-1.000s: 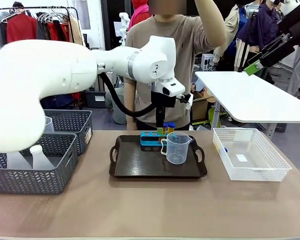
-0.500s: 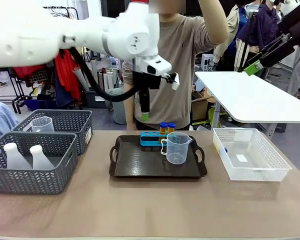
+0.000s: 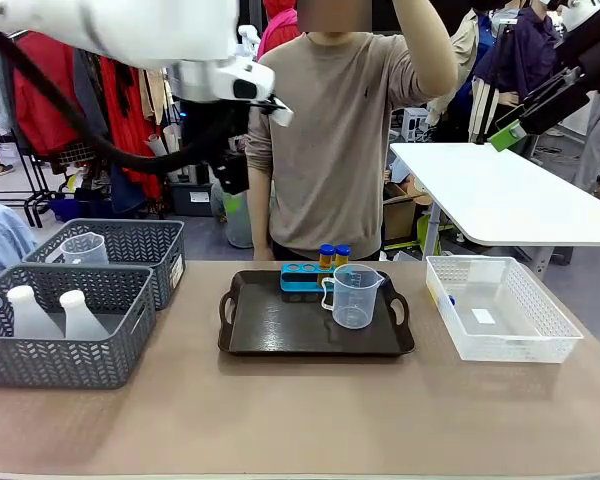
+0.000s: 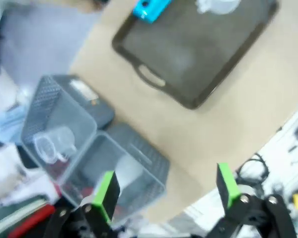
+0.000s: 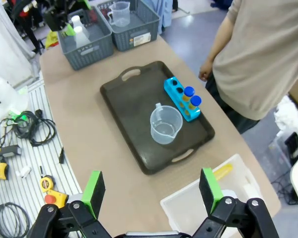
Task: Prepare the laboratory tools.
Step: Pick up one Small flask and place it on the Handle tray.
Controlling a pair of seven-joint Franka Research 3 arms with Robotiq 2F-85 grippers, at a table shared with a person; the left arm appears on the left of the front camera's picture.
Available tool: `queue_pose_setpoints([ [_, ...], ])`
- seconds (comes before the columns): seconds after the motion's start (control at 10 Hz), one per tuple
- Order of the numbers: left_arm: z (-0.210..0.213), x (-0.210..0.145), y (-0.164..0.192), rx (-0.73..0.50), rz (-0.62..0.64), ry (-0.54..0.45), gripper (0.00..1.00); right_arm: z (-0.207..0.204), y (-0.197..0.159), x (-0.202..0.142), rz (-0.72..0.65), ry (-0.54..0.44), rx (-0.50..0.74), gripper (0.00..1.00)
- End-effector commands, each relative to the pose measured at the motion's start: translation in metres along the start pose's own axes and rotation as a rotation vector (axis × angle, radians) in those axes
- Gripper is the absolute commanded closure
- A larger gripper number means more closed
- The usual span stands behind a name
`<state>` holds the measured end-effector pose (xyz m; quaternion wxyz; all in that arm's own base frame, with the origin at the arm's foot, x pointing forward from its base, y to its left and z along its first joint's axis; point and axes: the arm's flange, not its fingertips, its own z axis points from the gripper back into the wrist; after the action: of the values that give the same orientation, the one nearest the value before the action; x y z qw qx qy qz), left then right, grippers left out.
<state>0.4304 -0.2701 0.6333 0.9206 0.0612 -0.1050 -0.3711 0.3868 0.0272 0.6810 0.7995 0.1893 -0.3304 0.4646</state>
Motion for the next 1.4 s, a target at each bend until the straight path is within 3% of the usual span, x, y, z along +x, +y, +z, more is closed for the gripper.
queue_pose_setpoints([
  [0.0, -0.015, -0.049, 0.004, -0.009, 0.181, -0.033, 0.0, 0.0, -0.001, 0.001, 0.016, -0.026, 0.015, 0.0],
  [0.3, -0.024, -0.105, 0.043, 0.022, 0.365, 0.006, 0.0, 0.0, -0.001, 0.001, 0.016, -0.026, 0.015, 0.0],
  [0.4, -0.035, -0.1, 0.046, 0.004, 0.307, -0.01, 0.0, 0.0, -0.001, 0.001, 0.016, -0.026, 0.015, 0.0],
  [0.5, -0.015, -0.093, 0.043, -0.005, 0.321, 0.028, 0.0, 0.0, -0.001, 0.001, 0.016, -0.026, 0.015, 0.0],
  [0.9, -0.02, -0.096, 0.043, -0.001, 0.321, 0.024, 0.0, 0.0, -0.001, 0.001, 0.016, -0.026, 0.015, 0.0],
  [1.3, -0.084, -0.135, 0.095, -0.02, 0.496, 0.075, 0.0, 0.0, -0.001, 0.001, 0.016, -0.026, 0.015, 0.0],
])
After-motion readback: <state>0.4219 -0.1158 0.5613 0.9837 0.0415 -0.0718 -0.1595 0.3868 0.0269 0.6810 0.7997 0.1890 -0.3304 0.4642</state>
